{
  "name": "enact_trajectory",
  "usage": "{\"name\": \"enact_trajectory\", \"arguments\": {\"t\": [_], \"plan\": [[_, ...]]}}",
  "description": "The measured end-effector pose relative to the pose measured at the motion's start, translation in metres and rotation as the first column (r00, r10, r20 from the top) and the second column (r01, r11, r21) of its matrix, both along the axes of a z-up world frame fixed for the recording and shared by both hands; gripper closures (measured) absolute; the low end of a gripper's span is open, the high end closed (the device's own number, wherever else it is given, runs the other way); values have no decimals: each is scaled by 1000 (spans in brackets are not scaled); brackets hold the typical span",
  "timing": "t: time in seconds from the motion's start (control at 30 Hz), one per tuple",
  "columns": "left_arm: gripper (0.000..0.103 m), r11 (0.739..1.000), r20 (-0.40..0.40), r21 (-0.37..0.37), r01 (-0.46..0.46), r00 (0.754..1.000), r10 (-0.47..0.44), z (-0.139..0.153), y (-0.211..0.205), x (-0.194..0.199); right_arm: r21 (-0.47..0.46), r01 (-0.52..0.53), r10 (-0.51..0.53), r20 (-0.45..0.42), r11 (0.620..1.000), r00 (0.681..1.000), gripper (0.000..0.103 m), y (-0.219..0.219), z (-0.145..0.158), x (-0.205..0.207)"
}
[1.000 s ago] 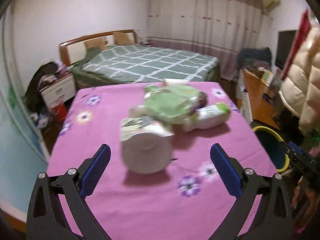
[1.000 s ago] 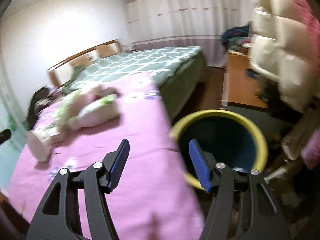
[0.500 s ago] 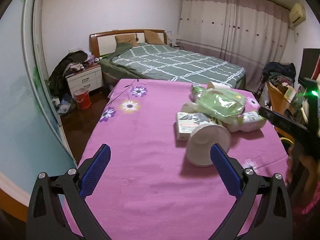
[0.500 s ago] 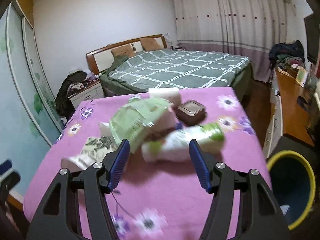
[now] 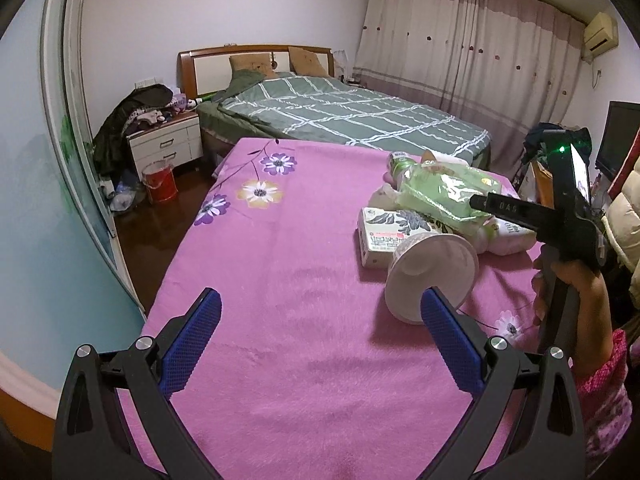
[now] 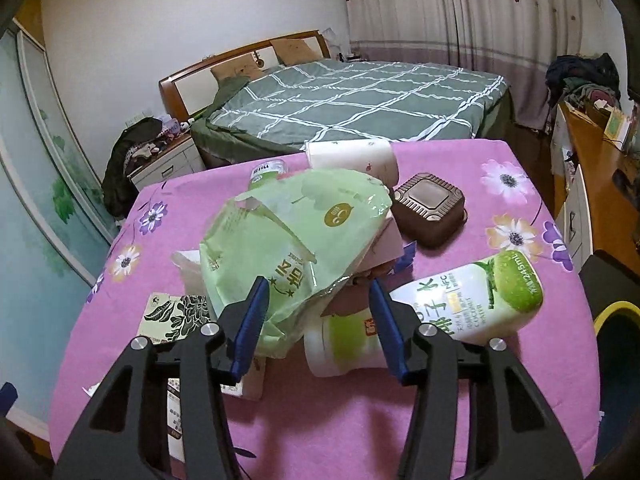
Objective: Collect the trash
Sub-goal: 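Reach the right gripper to the green plastic bag and grasp it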
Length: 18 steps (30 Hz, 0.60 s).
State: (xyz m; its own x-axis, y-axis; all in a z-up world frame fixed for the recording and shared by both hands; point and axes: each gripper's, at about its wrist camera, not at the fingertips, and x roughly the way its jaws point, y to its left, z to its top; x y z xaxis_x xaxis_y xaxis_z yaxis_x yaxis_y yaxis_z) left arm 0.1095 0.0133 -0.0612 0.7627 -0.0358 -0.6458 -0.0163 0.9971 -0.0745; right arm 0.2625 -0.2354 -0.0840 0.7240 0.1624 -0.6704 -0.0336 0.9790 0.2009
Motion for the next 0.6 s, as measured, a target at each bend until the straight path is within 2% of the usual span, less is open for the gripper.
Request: {"name": "enact_trajectory", "arguments": {"t": [0.03,0.1,0.2,0.3,0.6], "plan": [[5,1000,-3,-2,1,1000,-1,-1,-1,1,2,-2,2,3,1000,1000,62,1,0,-2],[5,1000,-3,-1,2,1000,-2,-2,-1,1,1,-9,9,9,1000,1000,77,3,-2,-3],[5,1000,-3,-2,1,1000,-1,-3,-1,1,10,-20,19,33,1000,999,89,6,0,-7],[5,1000,-6,-2,0,1000,0,-5,-1,3,20,-26,24,57,999,998,95,6,5,-12],[5,1000,-7,9,16,1000,-16,-6,-8,2,65,-30,20,146,997,989,96,-3,30,-43]]}}
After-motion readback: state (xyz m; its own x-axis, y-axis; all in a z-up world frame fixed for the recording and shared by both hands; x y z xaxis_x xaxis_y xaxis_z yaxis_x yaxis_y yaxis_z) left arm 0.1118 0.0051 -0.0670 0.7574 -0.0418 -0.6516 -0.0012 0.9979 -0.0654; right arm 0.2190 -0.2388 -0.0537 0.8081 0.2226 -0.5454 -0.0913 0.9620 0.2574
